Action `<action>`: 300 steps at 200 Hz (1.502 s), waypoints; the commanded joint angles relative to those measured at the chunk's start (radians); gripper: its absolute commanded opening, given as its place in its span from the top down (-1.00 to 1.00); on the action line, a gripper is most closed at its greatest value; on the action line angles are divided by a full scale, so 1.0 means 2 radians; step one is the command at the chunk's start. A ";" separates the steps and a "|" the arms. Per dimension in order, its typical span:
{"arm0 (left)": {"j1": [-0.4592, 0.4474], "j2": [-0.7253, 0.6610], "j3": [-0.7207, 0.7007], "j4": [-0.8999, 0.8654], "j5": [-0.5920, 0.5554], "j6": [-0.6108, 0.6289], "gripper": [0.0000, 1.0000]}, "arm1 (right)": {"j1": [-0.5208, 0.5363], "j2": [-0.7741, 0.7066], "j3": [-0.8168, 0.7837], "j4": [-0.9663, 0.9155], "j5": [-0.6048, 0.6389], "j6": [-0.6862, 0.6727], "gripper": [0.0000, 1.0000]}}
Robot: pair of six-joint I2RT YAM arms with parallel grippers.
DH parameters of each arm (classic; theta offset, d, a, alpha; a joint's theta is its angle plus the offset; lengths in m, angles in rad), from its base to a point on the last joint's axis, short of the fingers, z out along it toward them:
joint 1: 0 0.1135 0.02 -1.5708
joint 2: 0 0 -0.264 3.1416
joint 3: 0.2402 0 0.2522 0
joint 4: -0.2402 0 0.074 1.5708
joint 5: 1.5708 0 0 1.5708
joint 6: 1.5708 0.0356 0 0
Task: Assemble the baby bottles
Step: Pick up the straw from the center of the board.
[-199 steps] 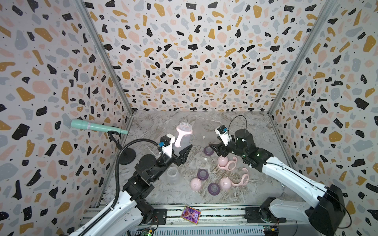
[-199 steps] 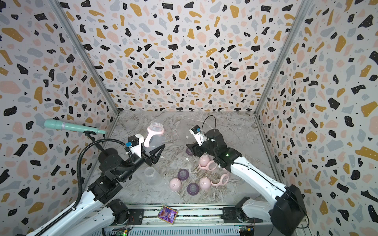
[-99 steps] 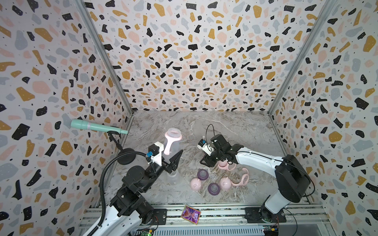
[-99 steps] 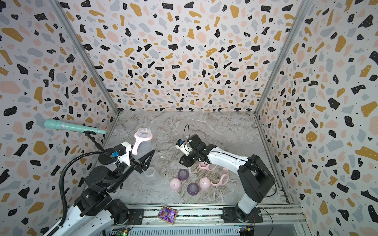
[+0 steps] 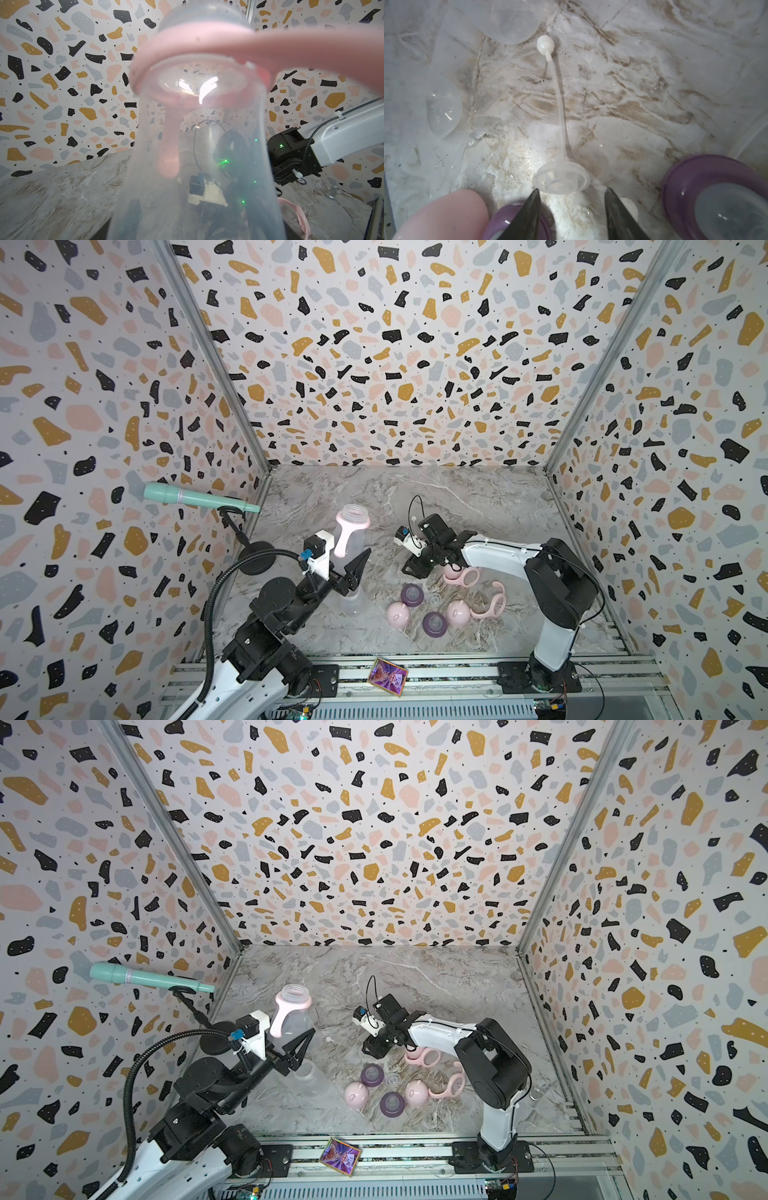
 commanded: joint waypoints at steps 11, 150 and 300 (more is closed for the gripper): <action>0.002 -0.012 0.004 0.010 -0.003 0.009 1.00 | 0.005 0.013 0.022 0.005 -0.016 -0.023 -0.15; 0.002 -0.023 0.003 -0.005 -0.010 0.017 1.00 | 0.013 0.045 0.040 0.020 -0.041 -0.010 0.41; 0.002 0.010 -0.038 0.095 0.023 0.017 1.00 | 0.010 -0.134 0.198 -0.156 -0.073 0.030 0.88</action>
